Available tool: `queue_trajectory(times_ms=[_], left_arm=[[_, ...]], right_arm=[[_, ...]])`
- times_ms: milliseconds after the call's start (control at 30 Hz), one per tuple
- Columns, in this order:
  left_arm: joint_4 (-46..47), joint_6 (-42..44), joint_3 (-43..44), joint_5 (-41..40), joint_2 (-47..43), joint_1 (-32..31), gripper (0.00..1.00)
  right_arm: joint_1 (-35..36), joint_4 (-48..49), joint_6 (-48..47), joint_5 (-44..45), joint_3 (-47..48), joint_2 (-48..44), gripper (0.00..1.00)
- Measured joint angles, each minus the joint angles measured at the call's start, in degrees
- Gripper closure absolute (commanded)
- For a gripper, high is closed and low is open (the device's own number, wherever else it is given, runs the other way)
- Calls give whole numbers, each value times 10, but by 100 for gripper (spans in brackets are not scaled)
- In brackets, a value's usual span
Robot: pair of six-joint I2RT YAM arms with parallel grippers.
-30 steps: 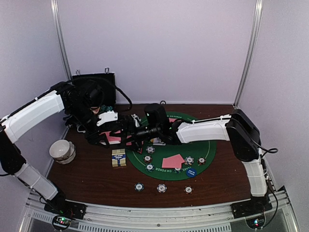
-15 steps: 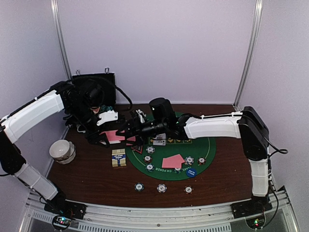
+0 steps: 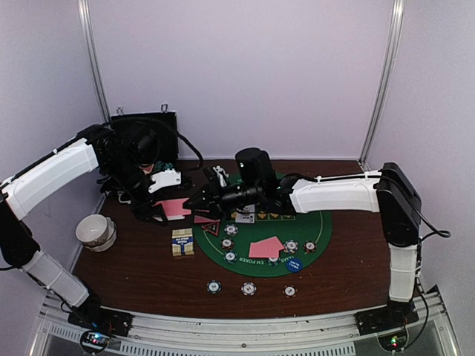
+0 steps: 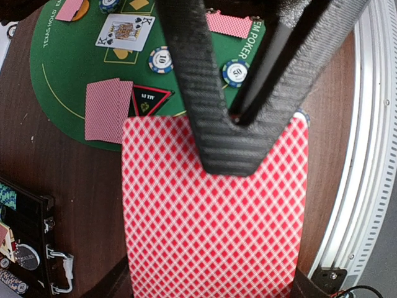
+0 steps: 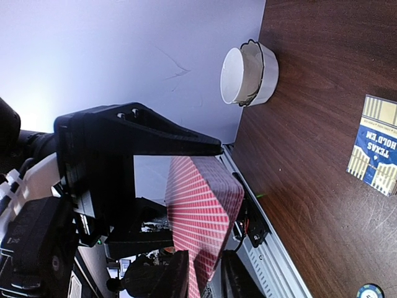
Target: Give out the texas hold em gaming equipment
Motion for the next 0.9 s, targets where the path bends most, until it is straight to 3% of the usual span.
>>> queue_trajectory(times_ms=[333, 533, 700, 900], left_arm=[[0, 4, 0, -3, 0, 0, 100], [0, 4, 0, -3, 0, 0, 100], [0, 4, 0, -5, 0, 0, 100], [2, 4, 0, -5, 0, 0, 100]], right_arm=[[0, 24, 23, -5, 0, 0, 95], [0, 25, 23, -11, 0, 0, 84], [0, 24, 24, -16, 0, 0, 100], [-7, -9, 5, -22, 0, -8, 100]])
